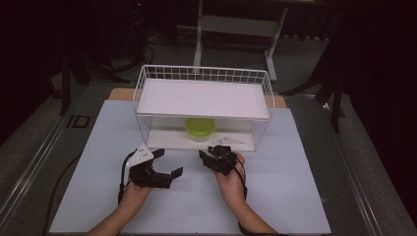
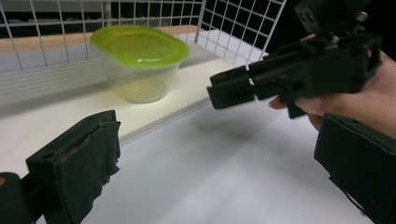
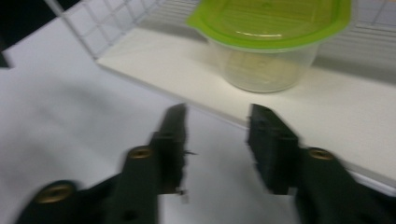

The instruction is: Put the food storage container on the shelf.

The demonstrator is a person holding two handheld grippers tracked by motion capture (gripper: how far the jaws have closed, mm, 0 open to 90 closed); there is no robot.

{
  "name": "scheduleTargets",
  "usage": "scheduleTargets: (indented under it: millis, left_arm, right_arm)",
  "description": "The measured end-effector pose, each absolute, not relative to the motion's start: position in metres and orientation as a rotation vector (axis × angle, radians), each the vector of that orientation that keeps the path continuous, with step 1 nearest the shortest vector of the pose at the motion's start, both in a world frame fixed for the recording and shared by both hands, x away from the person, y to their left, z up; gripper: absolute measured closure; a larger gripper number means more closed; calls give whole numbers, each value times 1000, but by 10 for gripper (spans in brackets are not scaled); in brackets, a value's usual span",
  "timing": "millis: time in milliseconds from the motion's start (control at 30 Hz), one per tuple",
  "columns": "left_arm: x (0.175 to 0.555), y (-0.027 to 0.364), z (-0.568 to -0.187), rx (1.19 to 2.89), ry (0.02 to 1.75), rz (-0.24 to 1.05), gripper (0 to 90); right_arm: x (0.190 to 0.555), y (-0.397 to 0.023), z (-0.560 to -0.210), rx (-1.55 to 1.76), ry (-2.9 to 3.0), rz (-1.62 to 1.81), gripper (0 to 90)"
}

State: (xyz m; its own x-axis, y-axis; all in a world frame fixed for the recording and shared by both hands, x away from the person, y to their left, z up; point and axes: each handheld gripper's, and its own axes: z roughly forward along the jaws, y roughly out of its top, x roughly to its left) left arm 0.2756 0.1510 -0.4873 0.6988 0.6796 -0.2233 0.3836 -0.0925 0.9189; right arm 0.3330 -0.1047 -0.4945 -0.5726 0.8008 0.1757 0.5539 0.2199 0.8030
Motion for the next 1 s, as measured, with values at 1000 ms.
scheduleTargets:
  millis: [1000]
  left_arm:
    - [256,160,-472,1739,775,288,12]
  right_arm:
    - [303,-131,-468,1108,2226,1427,151]
